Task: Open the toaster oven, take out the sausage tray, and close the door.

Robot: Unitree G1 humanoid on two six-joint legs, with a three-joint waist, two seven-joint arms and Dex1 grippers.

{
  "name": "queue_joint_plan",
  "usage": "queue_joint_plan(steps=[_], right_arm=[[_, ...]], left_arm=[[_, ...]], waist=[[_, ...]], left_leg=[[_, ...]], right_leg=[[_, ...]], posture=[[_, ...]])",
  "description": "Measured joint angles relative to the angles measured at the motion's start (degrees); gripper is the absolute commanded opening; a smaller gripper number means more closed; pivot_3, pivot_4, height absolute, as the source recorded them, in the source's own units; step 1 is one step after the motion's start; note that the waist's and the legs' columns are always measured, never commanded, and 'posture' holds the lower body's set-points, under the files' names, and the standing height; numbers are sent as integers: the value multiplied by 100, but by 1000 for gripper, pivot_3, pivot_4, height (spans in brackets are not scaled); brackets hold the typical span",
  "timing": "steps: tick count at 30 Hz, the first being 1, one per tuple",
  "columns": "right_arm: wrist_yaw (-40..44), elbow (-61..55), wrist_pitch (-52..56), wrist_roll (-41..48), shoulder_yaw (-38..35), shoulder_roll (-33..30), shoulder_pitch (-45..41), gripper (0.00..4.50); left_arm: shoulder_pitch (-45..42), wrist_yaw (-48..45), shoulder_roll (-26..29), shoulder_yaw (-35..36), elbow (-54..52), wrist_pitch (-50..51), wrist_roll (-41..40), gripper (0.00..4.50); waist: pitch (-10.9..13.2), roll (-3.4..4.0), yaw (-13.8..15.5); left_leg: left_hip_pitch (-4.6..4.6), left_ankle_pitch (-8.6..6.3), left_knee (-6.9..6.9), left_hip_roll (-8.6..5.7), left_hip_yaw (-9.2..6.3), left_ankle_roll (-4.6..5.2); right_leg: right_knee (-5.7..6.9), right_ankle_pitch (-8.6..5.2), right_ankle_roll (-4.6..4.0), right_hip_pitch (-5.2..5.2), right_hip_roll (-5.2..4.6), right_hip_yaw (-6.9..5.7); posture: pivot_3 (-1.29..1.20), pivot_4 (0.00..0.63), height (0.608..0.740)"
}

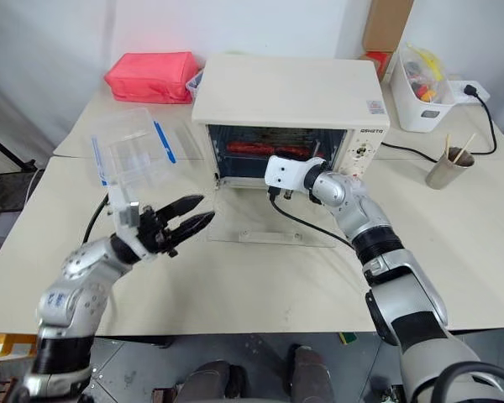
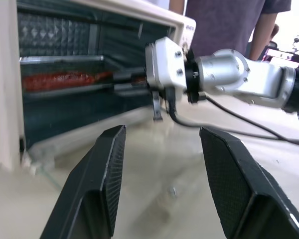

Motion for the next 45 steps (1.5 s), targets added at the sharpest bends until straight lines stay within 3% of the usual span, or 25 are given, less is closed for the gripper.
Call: queue_joint_plan(steps=[6,10,13,31,41,45], right_arm=[[-196,48,-70,-215,53,-15,-55,13],[-183,12,-126,-239,73,-29,-62,13],[-63,-213,-132,-239,74,-138,-11,13],[1149,-4125,676,163,-293,-811,2289,13],[1502,-6027,1293,158,-639,-1069,3507,13],[1614,-6560,1483,139,-652,-1086,4083,13]], left_arm=[[-1834,-147,-314,-144,1923,-377,254,2500],[-2423,-243,-389,-133,2695,-602,341,2500],[-2778,-406,-366,-29,3230,-717,360,2500],[-3291,-1101,-200,280,4449,-686,354,2500],[-3385,-1237,-205,341,4729,-643,358,2500],[-3156,-1249,-86,458,4564,-188,276,2500]], waist=[[1,-1,-2],[1,-1,-5],[1,-1,-7],[3,-3,29],[3,-5,48],[3,-5,40]], left_leg=[[-12,1,-7,0,-6,0],[-21,1,-14,1,-11,0],[-76,4,1,0,-13,3],[-89,17,18,-8,-37,2],[-84,20,22,-13,-35,1],[-83,19,22,-14,-34,1]], right_leg=[[-8,0,1,-5,8,-45],[-11,0,1,-13,8,-63],[-4,1,2,-65,7,-67],[8,1,2,-62,0,-93],[14,1,2,-59,-1,-87],[15,1,2,-60,-1,-85]], posture=[[0,150,740],[0,150,740],[0,150,740],[0,150,740],[0,150,740],[0,150,740]])
